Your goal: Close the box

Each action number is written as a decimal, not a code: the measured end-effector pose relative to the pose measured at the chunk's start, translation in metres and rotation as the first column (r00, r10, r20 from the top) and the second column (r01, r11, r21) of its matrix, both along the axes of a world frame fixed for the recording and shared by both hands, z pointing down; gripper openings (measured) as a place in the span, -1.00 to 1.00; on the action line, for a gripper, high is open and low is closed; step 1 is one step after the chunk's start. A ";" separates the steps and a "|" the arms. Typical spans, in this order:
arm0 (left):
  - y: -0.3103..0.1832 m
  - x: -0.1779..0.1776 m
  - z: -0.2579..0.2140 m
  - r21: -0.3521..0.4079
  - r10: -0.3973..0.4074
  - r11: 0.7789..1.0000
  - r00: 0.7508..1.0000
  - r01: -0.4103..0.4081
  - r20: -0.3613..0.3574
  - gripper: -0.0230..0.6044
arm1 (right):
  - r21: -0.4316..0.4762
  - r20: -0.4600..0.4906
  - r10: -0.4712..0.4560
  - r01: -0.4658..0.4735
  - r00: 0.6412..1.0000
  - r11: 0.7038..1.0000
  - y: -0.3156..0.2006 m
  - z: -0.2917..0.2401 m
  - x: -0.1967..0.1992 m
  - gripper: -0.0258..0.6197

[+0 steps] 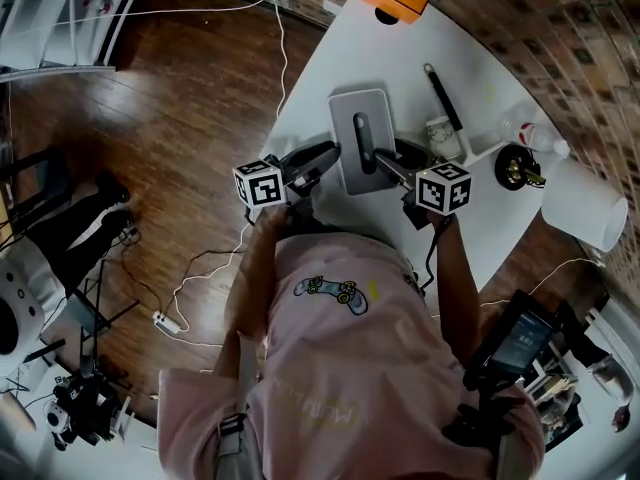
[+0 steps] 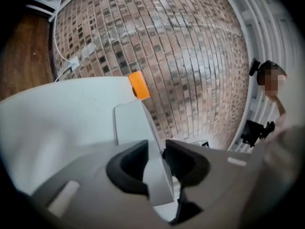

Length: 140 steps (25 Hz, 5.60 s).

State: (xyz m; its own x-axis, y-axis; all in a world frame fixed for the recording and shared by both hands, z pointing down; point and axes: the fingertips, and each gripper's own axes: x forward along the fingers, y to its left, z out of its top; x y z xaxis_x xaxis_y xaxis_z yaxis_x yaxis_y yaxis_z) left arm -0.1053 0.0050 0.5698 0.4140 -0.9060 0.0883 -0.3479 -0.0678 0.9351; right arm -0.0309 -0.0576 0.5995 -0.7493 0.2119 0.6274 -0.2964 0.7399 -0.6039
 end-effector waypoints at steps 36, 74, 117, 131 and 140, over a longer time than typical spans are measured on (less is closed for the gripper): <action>0.036 -0.014 -0.151 0.287 -0.096 0.957 0.881 -0.047 0.464 -0.49 | 0.740 0.518 0.195 -0.550 0.833 0.387 -0.052 -0.252 0.018 -0.31; -0.005 0.055 -0.123 0.204 0.200 0.918 0.844 -0.339 0.498 -0.45 | 0.730 0.512 0.410 -0.634 0.754 0.254 -0.037 -0.235 0.104 -0.31; -0.009 0.026 -0.078 0.078 0.210 0.956 0.845 -0.283 0.492 -0.45 | 0.739 0.435 0.395 -0.571 0.809 0.358 -0.074 -0.190 0.066 -0.42; -0.009 0.030 -0.082 0.078 0.215 0.953 0.837 -0.292 0.503 -0.45 | 0.730 0.414 0.392 -0.557 0.822 0.397 -0.072 -0.182 0.066 -0.35; -0.009 0.034 -0.086 0.093 0.222 0.946 0.830 -0.310 0.511 -0.45 | 0.736 0.413 0.394 -0.556 0.821 0.387 -0.071 -0.184 0.066 -0.35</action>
State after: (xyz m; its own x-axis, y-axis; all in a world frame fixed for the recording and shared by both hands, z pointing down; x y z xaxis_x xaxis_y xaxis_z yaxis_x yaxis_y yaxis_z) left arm -0.0710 -0.0041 0.4838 0.5841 -0.7860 0.2025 -0.7006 -0.3623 0.6147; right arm 0.0355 -0.1286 0.4153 -0.6510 -0.7366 0.1833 -0.7334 0.6727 0.0984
